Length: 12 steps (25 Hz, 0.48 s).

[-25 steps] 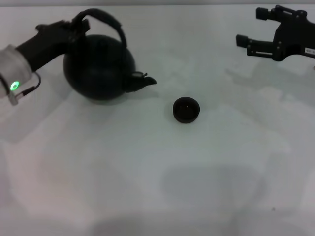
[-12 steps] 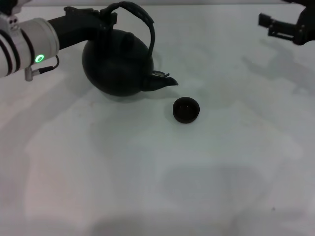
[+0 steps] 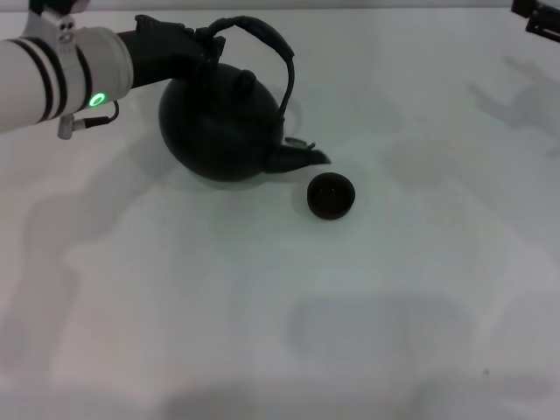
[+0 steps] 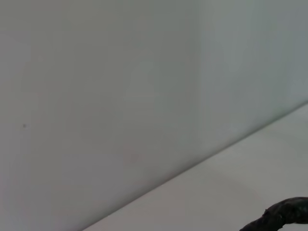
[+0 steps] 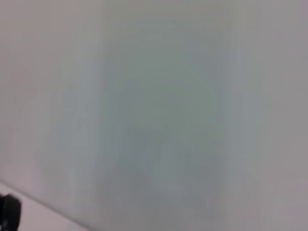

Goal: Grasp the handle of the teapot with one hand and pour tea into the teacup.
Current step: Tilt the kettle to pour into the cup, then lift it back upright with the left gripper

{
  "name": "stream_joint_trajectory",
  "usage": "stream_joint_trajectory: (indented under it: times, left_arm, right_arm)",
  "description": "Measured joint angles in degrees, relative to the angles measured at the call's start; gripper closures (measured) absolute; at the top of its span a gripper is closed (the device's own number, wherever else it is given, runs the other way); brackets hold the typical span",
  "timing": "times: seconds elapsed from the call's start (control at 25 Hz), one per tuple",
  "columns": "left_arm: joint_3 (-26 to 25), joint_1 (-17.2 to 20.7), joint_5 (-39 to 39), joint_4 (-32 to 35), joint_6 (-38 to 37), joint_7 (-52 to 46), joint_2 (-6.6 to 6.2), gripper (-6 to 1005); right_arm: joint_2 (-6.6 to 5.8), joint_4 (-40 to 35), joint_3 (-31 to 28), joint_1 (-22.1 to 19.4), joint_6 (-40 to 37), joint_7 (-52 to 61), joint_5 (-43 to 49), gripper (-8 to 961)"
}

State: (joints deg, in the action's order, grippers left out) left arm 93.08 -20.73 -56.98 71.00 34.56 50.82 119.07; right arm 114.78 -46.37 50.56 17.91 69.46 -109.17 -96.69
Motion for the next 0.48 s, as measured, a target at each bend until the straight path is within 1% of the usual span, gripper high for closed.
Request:
stream_joint_trajectory:
  times: [0.12,0.24,0.32,0.48]
  left_arm:
    - [1.49,-0.23,5.51,1.74,0.27,-4.84,0.02,855]
    - [2.14,-0.34,9.23,3.83,1.43,-7.95,0.02,854]
    - [2.27,-0.39,10.05,4.49,1.79,-8.71,0.02,854]
    - [3.22,-0.88,16.24,7.83,4.63,-13.29,0.02,855]
  right_arm:
    - [0.0,0.7,-0.72,-0.07,0.03,-0.08,-0.66,76]
    - [0.0,1.04,-0.98,-0.08,0.07,-0.23,-0.85,76]
    - [0.0,1.36,-1.5,-0.07,0.1,-0.25,-0.86,76]
    - [0.0,1.9,-2.14,-0.07,0.4,-0.25,-0.87,76]
